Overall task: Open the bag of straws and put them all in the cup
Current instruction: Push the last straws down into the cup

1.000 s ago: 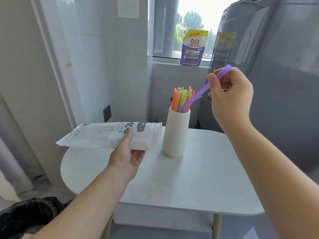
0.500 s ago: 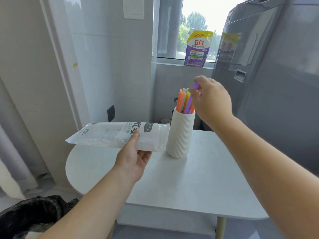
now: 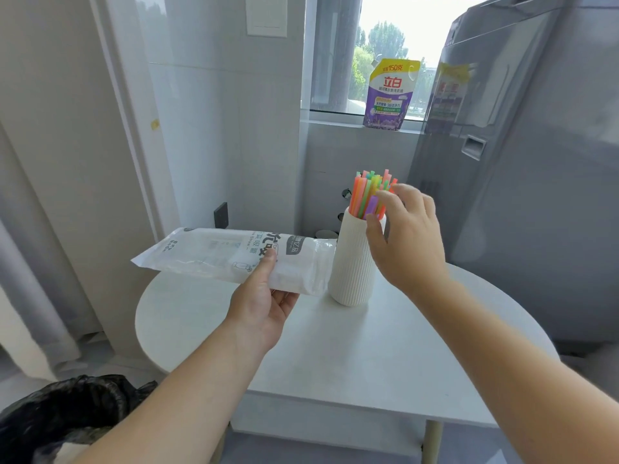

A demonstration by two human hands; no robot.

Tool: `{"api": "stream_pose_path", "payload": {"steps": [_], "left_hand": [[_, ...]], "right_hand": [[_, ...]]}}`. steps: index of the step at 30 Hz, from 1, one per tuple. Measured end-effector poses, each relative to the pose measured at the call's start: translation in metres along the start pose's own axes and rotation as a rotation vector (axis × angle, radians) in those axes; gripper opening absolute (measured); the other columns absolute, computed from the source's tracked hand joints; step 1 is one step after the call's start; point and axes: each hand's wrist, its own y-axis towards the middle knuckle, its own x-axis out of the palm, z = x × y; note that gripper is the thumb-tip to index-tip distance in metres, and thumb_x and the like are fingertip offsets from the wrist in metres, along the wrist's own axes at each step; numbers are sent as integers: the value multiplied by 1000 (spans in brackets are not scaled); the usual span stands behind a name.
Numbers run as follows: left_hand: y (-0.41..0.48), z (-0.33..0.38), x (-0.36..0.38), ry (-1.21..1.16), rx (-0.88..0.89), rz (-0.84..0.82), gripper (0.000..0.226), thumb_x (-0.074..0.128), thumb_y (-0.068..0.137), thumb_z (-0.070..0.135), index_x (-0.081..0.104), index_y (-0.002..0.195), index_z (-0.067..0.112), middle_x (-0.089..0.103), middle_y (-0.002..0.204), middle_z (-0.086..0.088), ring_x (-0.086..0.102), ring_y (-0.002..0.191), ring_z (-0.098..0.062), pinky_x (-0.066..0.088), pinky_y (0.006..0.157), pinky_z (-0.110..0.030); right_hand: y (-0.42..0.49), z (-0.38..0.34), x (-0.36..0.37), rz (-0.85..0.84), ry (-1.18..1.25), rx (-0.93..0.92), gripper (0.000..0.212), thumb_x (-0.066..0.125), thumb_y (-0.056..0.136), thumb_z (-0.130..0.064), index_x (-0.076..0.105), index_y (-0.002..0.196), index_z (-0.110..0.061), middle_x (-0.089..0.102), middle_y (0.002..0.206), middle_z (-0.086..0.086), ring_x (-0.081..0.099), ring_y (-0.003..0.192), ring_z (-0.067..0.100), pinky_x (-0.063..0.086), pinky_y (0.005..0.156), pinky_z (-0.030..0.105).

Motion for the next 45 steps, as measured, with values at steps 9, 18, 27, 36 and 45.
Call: {"api": "stream_pose_path", "payload": {"steps": [9, 18, 27, 36, 45], "left_hand": [[-18, 13, -9, 130, 8, -106, 38, 70, 94, 31, 67, 131, 22, 77, 116, 0, 74, 103, -16, 60, 72, -31], [-86, 31, -83, 235, -67, -56, 38, 58, 99, 39, 66, 130, 17, 76, 120, -5, 73, 109, -22, 58, 79, -34], [-141, 24, -185, 53, -79, 301, 35, 54, 100, 46, 71, 117, 20, 80, 104, -5, 77, 82, -19, 57, 70, -34], [-131, 8, -258, -18, -192, 570, 44, 55, 100, 48, 68, 114, 9, 77, 88, -18, 69, 84, -32, 57, 73, -39], [-126, 10, -272, -113, -199, 543, 63, 64, 94, 52, 50, 127, 1, 73, 113, -24, 73, 101, -35, 59, 77, -43]], "right_hand": [[-44, -35, -15, -458, 813, 812, 47, 55, 96, -50, 55, 129, -17, 67, 116, 3, 69, 98, 18, 58, 85, 39], [-83, -99, -6, -801, 1269, 950, 25, 58, 99, -16, 66, 111, 4, 71, 95, 19, 71, 77, 31, 62, 71, 40], [-140, -198, 39, -1103, 1153, 790, 32, 56, 101, -29, 71, 103, 0, 75, 93, 17, 70, 74, 26, 62, 77, 43], [-186, -247, 104, -1231, 942, 809, 33, 53, 102, -34, 71, 99, -7, 75, 96, 16, 72, 76, 28, 63, 74, 40], [-197, -260, 124, -1272, 923, 797, 30, 47, 103, -41, 54, 125, -22, 69, 114, 8, 73, 95, 26, 63, 74, 37]]}}
